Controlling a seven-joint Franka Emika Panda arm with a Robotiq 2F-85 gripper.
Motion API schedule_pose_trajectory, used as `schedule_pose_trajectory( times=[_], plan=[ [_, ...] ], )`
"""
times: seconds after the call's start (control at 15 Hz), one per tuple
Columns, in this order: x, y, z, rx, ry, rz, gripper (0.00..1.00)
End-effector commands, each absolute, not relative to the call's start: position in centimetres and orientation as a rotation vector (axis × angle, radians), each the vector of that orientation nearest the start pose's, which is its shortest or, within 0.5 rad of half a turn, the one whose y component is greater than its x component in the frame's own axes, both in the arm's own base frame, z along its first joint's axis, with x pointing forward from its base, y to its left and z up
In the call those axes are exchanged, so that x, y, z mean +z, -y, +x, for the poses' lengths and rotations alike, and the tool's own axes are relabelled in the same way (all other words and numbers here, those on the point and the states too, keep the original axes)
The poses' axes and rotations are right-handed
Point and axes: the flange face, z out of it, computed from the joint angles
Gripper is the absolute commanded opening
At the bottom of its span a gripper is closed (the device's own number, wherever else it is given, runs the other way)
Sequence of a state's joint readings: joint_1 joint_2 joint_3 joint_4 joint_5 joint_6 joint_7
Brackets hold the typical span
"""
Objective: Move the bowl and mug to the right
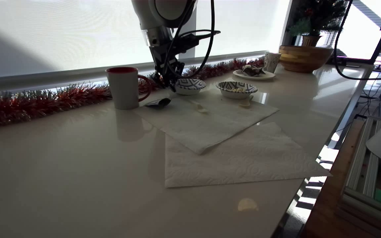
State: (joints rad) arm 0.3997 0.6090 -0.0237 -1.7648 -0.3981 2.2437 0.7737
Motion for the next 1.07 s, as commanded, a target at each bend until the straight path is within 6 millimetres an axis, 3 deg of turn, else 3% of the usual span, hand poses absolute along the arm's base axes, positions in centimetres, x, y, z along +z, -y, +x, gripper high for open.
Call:
schedule_pose_trajectory(
  times=[0.0,0.27,0.47,0.67,1.0],
  plan=[
    [22.6,-23.7,60.7,-0.152,-0.251,-3.489,0.01],
    [25.6,-23.6,60.1,-0.228,-0.38,-3.541,0.01],
    [27.7,-22.3,59.8,-0.245,-0.538,-3.58,0.01],
    [29.5,-19.0,60.0,-0.188,-0.725,-3.57,0.01],
    [31.6,-11.1,61.4,-0.089,-0.992,-3.51,0.01]
  ],
)
